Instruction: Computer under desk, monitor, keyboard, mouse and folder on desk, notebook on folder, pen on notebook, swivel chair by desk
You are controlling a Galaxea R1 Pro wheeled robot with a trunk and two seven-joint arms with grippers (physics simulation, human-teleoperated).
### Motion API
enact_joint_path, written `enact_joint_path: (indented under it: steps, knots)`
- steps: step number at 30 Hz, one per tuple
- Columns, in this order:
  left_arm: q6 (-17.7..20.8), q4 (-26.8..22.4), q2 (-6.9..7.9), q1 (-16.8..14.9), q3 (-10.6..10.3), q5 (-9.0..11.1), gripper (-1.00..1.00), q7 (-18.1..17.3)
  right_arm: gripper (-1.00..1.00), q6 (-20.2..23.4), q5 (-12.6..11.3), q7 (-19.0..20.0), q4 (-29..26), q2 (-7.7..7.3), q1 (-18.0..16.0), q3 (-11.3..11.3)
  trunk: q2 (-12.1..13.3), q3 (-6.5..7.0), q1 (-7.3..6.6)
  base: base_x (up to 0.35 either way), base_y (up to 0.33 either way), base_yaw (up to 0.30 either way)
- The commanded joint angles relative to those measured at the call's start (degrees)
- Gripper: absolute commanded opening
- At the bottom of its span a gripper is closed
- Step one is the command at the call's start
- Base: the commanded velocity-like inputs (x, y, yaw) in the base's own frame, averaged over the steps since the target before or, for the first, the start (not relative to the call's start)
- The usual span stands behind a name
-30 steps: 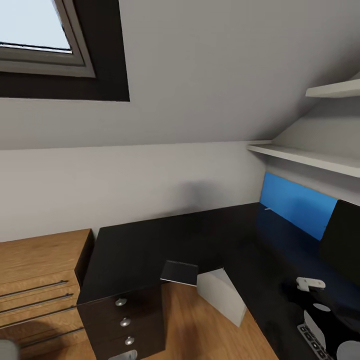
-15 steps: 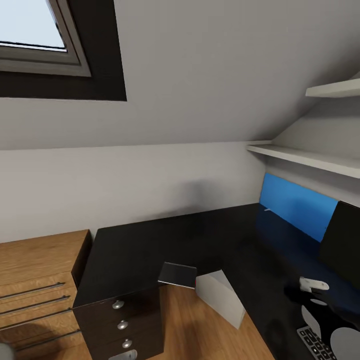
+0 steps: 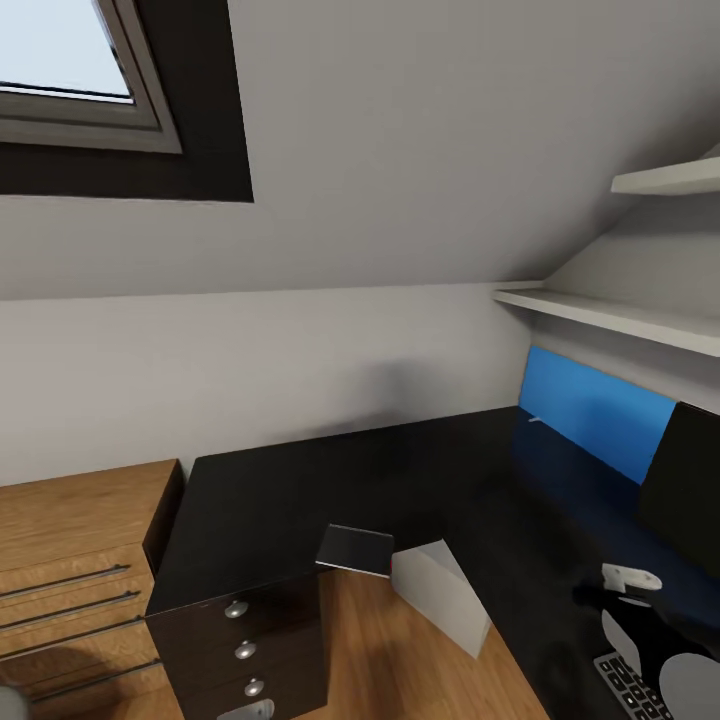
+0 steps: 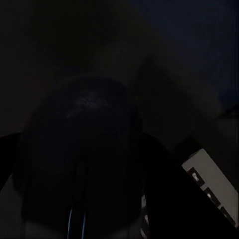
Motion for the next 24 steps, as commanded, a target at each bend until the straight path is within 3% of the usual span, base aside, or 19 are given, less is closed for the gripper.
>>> enact_joint_path:
  steps: [1,11,24]
  knots:
    - [-0.4,-0.1,0.08,-0.1,-0.5,0.6,1.0,0.4,-1.0,0.2,-0.7,-0.3,-0.1,0.03,0.0,-0.1,-0.1,-0.11,0.02,0.0,0.0,0.0]
    - [-0.3,-0.1,0.07,-0.1,-0.3,0.6,1.0,0.4,-1.0,0.1,-0.7,-0.5,-0.1,0.08,0.0,-0.1,-3.7,-1.73,2.0,0.0,0.0,0.0]
    - [-0.3,-0.1,0.05,-0.1,-0.3,0.7,1.0,0.4,-1.0,-0.6,-0.8,-0.5,-0.2,1.23,0.0,-0.1,-8.9,-4.06,4.85,0.0,0.0,0.0]
